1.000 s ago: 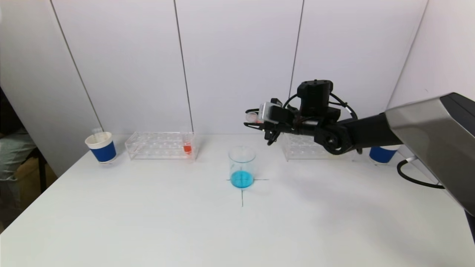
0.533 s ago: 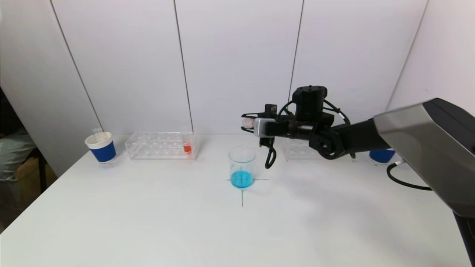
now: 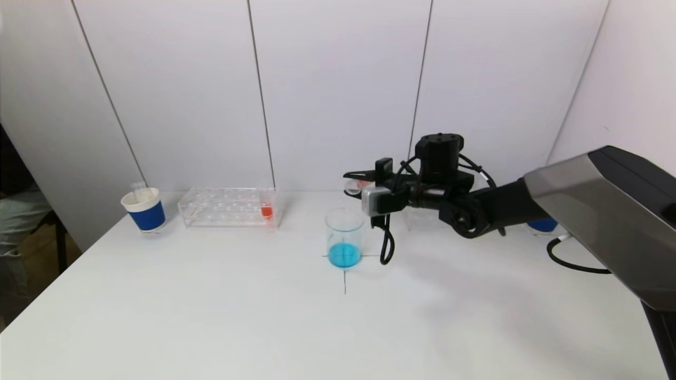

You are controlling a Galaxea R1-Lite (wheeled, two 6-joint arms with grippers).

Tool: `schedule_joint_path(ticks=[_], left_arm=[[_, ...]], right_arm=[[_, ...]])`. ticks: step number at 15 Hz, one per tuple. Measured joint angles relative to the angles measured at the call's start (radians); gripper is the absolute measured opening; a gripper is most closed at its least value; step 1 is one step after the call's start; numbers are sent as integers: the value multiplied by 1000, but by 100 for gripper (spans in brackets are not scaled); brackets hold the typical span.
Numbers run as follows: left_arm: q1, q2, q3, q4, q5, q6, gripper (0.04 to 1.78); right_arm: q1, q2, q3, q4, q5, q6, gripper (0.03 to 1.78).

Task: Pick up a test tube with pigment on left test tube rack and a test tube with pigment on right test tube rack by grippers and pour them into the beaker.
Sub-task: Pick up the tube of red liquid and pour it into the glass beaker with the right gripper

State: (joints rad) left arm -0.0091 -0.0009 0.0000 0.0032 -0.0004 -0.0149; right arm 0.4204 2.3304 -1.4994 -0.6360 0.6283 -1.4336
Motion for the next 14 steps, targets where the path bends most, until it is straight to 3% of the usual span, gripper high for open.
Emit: schedule_joint_path(ticks=[3,14], left_arm=[[0,0,0,0,0,0,176],[0,0,0,0,0,0,176]], right_arm=[[-1,0,5,1,-3,-60,52],[9,-5,8,-2,-11,-88,52]])
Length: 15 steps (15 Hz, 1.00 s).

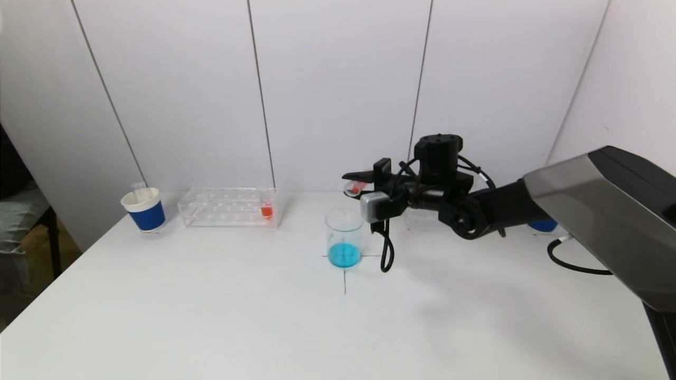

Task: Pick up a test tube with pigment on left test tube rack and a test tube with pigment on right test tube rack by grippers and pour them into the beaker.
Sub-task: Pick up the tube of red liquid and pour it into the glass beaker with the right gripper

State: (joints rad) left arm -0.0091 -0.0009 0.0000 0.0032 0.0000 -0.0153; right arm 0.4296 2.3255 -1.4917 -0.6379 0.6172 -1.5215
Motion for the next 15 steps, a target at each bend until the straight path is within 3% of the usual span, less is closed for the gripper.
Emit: schedule_joint_path(ticks=[15], left_arm=[[0,0,0,0,0,0,176]], right_arm=[[6,-5,-37,3,-13,-172,52]])
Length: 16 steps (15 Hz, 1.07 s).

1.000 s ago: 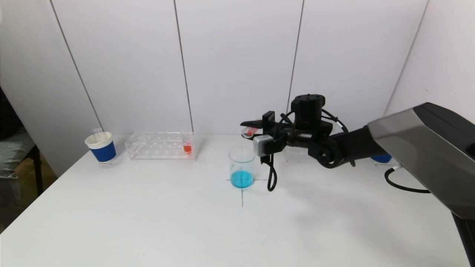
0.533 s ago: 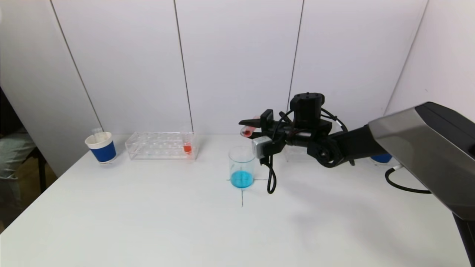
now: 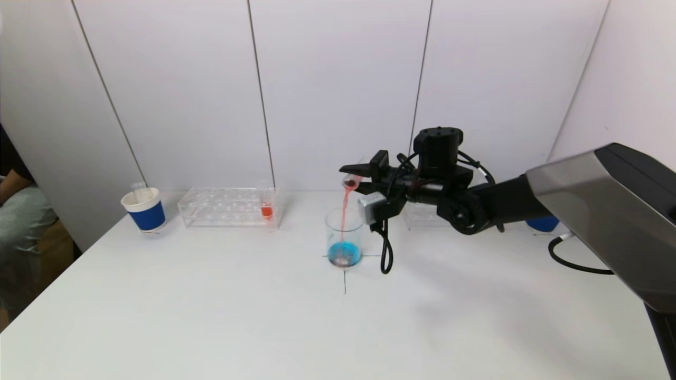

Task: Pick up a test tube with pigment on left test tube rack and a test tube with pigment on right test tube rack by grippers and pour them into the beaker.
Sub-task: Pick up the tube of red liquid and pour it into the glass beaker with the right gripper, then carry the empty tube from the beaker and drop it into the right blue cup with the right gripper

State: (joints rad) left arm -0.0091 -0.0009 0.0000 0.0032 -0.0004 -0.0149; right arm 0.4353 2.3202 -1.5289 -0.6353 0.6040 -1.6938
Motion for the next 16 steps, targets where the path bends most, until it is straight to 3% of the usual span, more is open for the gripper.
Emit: schedule_joint_path(ticks=[16], left_arm=[[0,0,0,0,0,0,176]], right_arm=[[3,-7,0,-10,9,-137,52]])
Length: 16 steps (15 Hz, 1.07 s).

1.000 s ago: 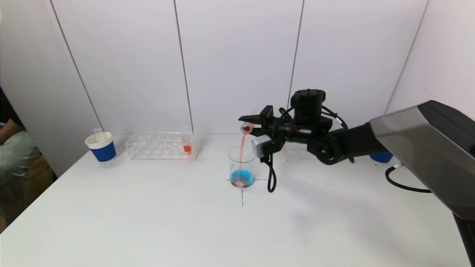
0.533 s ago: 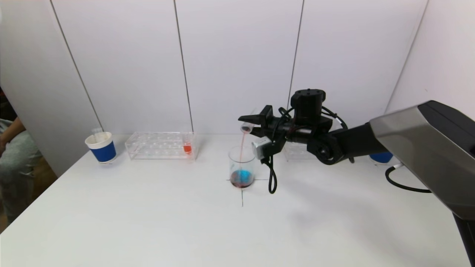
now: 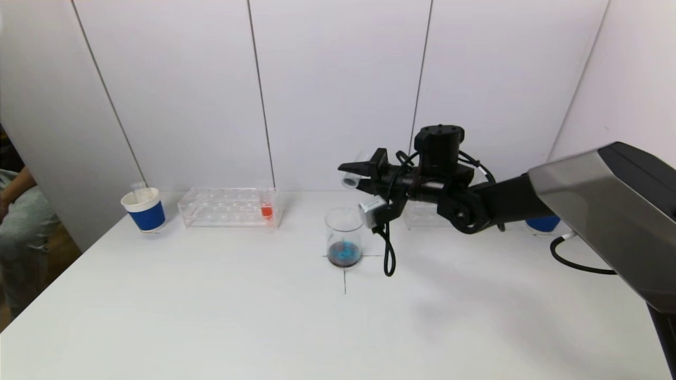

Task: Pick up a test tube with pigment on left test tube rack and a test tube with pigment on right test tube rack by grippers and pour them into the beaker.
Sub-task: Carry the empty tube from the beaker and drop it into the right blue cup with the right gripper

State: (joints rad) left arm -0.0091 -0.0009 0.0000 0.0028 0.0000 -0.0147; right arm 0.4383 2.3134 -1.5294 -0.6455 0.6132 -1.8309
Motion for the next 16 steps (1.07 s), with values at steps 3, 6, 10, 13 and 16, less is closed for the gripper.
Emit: schedule_joint_path(ticks=[3,6,10,13,16], left_arm=[[0,0,0,0,0,0,176],[0,0,0,0,0,0,176],[0,0,0,0,0,0,176],[0,0,0,0,0,0,176],[0,0,0,0,0,0,176]], right_arm=[[1,-7,0,-3,1,-24,52],[2,-12,0,-3,1,-29,52],[4,-21,14,1,1,-22,52],[19,-38,33,1,-10,93,52],[24,-78,51,-1,-66,253,52]])
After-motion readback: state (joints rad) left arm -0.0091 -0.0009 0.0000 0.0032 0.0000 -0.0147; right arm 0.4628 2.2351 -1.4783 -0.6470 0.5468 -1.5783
